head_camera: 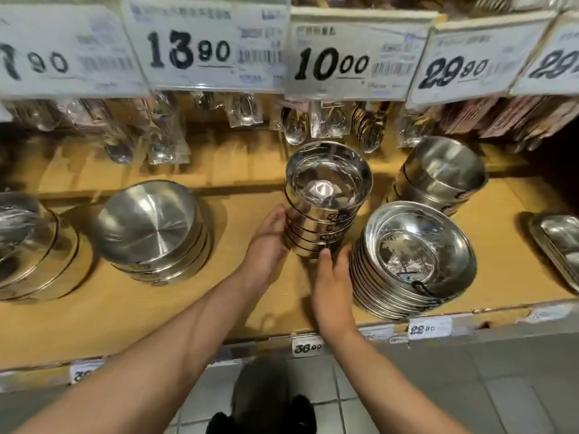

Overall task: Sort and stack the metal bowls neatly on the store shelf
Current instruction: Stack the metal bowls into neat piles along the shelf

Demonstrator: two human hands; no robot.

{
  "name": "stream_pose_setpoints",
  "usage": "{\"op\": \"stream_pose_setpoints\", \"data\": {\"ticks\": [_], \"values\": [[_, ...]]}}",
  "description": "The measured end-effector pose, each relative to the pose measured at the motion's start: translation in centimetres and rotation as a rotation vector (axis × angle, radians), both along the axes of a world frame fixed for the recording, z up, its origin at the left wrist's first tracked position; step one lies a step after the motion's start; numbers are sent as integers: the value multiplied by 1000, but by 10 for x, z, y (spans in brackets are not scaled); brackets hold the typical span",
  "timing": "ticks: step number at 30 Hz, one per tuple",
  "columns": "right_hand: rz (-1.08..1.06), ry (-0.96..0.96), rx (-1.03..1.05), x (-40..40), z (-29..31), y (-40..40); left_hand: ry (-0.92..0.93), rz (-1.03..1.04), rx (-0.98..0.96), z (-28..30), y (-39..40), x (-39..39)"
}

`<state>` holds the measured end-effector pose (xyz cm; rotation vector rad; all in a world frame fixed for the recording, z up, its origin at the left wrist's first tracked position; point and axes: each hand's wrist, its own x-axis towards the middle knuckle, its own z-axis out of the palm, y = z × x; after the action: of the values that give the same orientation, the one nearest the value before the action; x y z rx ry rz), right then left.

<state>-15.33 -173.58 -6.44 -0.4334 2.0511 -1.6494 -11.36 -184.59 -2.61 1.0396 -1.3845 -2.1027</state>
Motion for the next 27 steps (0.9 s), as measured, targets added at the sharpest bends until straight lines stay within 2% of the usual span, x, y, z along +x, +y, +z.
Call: {"op": "stream_pose_setpoints", "data": {"ticks": [8,13,21,27], "values": [[92,129,-129,2,6,4,16,-34,-65,-22,-7,11],[127,56,-88,15,-1,3,119,-40,-74,-19,-9,36],[193,-41,-175,39,-4,0,-9,105,8,-17,-16,57],[125,21,-64,16,-1,1,-68,72,34,-14,-21,62]]}}
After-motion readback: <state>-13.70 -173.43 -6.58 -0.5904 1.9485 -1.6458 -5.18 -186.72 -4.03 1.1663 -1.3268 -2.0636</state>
